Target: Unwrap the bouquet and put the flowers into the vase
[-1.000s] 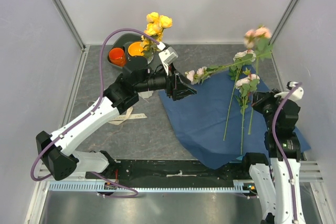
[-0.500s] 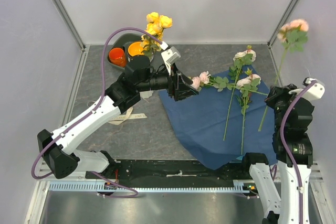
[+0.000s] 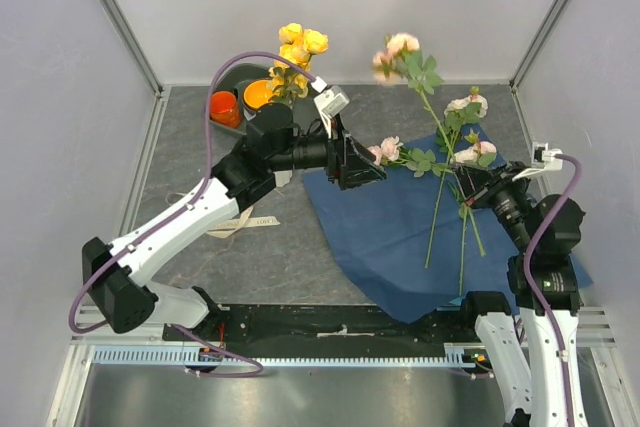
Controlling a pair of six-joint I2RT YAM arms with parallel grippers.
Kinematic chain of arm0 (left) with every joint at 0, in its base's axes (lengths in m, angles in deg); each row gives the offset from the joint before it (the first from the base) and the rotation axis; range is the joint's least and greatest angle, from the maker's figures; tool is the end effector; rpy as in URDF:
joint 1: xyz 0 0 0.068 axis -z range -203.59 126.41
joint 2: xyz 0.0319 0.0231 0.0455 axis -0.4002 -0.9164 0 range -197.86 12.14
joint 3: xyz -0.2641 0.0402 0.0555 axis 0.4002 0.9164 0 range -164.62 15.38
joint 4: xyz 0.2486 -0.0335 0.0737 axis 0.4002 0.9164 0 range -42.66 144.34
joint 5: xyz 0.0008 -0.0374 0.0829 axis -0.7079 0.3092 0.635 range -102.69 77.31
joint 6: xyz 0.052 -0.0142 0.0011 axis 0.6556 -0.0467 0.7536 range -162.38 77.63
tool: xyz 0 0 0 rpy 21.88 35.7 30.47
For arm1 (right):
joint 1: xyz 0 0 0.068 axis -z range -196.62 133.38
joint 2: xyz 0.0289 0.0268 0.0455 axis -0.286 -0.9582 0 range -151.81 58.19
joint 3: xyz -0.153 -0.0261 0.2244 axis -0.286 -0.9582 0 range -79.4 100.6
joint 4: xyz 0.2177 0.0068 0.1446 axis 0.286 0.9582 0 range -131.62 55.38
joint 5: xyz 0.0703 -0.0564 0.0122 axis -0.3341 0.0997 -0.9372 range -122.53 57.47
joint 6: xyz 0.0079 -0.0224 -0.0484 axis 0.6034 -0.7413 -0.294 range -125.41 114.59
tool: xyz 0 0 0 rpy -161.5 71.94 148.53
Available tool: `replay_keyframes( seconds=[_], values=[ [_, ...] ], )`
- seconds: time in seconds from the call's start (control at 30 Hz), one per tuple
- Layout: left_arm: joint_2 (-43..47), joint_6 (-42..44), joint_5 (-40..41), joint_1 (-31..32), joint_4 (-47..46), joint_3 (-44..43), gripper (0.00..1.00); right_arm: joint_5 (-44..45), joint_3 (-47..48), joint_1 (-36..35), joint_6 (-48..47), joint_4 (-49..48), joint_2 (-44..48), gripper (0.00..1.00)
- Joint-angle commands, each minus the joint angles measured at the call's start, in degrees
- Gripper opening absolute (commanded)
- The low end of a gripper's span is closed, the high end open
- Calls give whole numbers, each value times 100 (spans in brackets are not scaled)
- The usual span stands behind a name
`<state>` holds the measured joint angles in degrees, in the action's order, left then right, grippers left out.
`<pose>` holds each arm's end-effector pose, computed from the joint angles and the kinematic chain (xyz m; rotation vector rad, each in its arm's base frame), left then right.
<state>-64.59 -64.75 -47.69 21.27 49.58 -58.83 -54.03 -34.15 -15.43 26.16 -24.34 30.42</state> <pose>0.2050 -0.2329 0.4110 0.8455 1.6294 -1.3610 0.1094 0.0107 0.3678 0.1571 1.6044 0.7065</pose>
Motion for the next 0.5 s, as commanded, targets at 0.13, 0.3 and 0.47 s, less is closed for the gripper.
replay_keyframes(
  seconds=[0.13, 0.3, 0.47],
  values=[
    [-843, -2549, 254, 180, -1462, -224, 70, -452, 106, -13, 323, -814, 342, 0],
    [-1282, -3422, 810, 356, -1831, -629, 75, -347, 63, -84, 192, -700, 588, 0],
    [-1590, -3844, 1653, 646, -1763, -1060, 81, -259, 10, -84, 174, -577, 851, 0]
  ],
)
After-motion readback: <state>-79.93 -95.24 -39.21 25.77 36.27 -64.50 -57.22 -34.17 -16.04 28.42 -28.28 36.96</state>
